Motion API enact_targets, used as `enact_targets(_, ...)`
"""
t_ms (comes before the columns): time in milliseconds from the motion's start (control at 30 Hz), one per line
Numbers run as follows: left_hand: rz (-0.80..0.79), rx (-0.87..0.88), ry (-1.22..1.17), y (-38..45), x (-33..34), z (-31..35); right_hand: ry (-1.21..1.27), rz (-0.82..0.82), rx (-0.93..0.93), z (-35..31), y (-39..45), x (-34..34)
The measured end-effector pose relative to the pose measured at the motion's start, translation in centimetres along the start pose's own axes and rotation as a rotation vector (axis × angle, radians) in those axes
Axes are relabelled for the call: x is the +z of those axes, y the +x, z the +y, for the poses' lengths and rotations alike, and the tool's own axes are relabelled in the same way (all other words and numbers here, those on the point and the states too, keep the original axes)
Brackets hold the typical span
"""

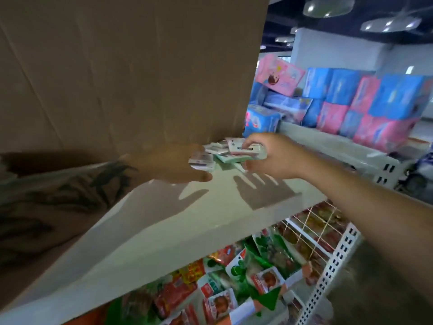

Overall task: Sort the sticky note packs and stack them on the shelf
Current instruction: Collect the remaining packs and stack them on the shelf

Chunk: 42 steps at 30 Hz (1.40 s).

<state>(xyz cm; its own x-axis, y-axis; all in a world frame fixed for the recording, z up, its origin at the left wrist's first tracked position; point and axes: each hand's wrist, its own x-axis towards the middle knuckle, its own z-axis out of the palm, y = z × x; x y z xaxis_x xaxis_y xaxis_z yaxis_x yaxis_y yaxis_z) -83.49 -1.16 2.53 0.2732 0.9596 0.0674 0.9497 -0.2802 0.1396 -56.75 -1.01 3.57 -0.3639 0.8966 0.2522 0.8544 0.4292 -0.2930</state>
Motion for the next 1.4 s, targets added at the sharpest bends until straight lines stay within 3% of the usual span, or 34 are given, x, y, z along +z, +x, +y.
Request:
enact_targets(133, -0.091, 0.09, 0.004, 4.2, 0.4, -1.7, -0.007, -0.064, 0.017, 2.5, 6.0, 0.0)
enact_targets(267, -0.21, 0.031, -0.149, 6.3, 2.2, -3.9, -0.05, -0.213, 0.063, 4.1, 10.2, 0.4)
enact_targets(433, -0.096, -0.003, -0.212, 6.1, 2.1, -3.6, -0.053, -0.284, 0.053, 4.5, 12.1, 1.0)
enact_targets(600, 0.018, -0.007, 0.045, 4.0, 1.3, -3.1, -0.056, -0.207, -0.009, 3.4, 10.7, 0.5)
enact_targets(900, 0.097, -0.123, 0.034, -9.0, -0.6, -3.0, 0.019, -0.131, -0.183, -3.4, 1.9, 0.6)
enact_targets(1133, 0.199, -0.28, -0.063, -23.1, -1.2, -3.3, 0.174, -0.219, -0.392, -12.2, -5.1, 3.1)
enact_targets(1400, 0.273, -0.426, -0.091, -34.3, -3.3, -8.1, 0.175, -0.244, -0.504, -22.9, -7.5, 5.9)
